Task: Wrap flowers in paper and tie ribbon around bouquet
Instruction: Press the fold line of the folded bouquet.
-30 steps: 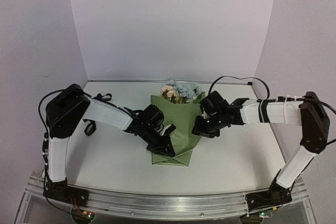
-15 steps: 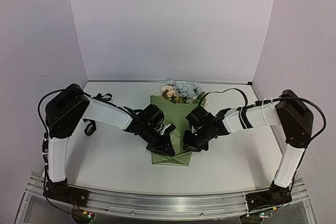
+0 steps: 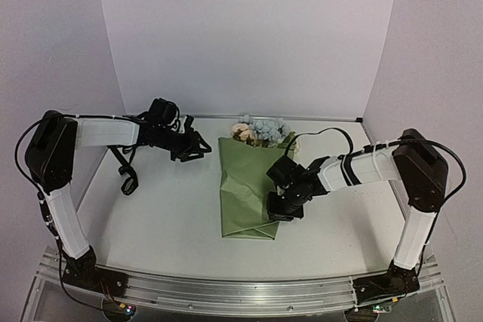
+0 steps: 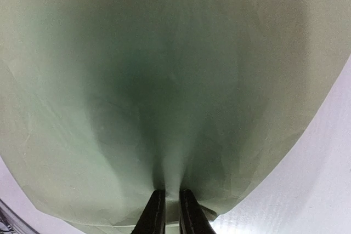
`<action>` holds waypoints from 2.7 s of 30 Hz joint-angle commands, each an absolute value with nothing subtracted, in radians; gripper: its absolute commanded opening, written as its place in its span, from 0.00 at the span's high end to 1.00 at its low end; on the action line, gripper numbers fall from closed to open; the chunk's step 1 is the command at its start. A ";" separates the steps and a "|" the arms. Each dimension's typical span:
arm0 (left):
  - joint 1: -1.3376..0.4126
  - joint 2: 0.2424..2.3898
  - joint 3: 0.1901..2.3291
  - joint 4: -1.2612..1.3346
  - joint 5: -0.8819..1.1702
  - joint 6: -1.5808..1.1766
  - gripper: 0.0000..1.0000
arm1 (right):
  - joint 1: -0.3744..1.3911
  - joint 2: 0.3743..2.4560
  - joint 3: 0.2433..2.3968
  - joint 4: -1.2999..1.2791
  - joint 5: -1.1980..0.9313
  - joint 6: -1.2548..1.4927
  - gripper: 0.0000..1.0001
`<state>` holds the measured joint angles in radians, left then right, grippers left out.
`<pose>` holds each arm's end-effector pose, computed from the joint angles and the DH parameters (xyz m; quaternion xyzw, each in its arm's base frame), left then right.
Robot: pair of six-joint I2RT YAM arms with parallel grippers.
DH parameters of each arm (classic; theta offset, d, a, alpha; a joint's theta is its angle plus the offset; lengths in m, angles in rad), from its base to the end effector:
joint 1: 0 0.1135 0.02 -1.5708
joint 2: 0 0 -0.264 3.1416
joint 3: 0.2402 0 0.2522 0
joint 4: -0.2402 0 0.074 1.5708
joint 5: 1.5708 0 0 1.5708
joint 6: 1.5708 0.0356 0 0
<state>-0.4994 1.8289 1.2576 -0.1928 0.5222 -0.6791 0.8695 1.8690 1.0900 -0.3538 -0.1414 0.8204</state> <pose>0.3440 -0.2079 0.2142 0.0212 0.8941 -0.4081 0.1833 0.2287 0.2786 0.1375 -0.0392 0.9730 0.2079 0.0923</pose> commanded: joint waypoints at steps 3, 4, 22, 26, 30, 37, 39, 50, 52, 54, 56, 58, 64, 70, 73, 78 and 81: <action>-0.481 1.953 1.376 -0.154 0.560 -0.711 0.56 | 0.873 1.890 1.142 -0.549 -0.051 0.689 0.90; -0.480 1.973 1.389 -0.135 0.575 -0.719 0.54 | 0.873 1.894 1.153 -0.556 -0.056 0.675 0.90; -0.480 2.240 1.582 0.016 0.656 -0.786 0.45 | 0.870 1.920 1.221 -0.641 -0.029 0.549 0.88; -0.479 2.269 1.608 0.039 0.658 -0.784 0.61 | 0.870 1.928 1.221 -0.643 -0.028 0.547 0.88; -0.479 2.296 1.649 0.014 0.635 -0.759 0.82 | 0.871 1.939 1.216 -0.643 -0.031 0.546 0.88; -0.476 2.305 1.728 -0.077 0.571 -0.642 1.00 | 0.874 1.970 1.207 -0.644 -0.023 0.537 0.88; -0.469 2.312 1.757 -0.099 0.580 -0.600 1.00 | 0.879 1.983 1.207 -0.647 -0.016 0.532 0.89; -0.412 2.370 1.815 -0.200 0.609 -0.513 0.88 | 0.885 2.001 1.205 -0.663 0.000 0.528 0.89; -0.405 2.329 1.791 -0.196 0.587 -0.515 0.75 | 0.885 1.992 1.211 -0.663 -0.003 0.542 0.89; -0.404 2.271 1.769 -0.201 0.548 -0.510 0.60 | 0.885 1.981 1.222 -0.663 -0.010 0.561 0.89; -0.403 2.206 1.740 -0.211 0.509 -0.515 0.53 | 0.884 1.970 1.234 -0.664 -0.014 0.583 0.89; -0.409 2.115 1.659 -0.167 0.499 -0.549 0.51 | 0.883 1.953 1.245 -0.663 -0.020 0.605 0.88; -0.518 2.002 1.497 -0.047 0.608 -0.665 0.67 | 0.882 1.933 1.277 -0.654 -0.010 0.644 0.87; -0.604 2.070 1.444 0.059 0.651 -0.758 0.78 | 0.881 1.953 1.297 -0.650 -0.007 0.649 0.86; -0.598 2.121 1.435 0.063 0.620 -0.765 0.82 | 0.879 1.957 1.292 -0.649 -0.008 0.652 0.86; -0.563 2.183 1.422 0.073 0.595 -0.765 0.84 | 0.877 1.962 1.283 -0.641 -0.008 0.647 0.86; -0.543 2.211 1.439 0.057 0.588 -0.748 0.84 | 0.870 1.966 1.278 -0.634 -0.010 0.644 0.86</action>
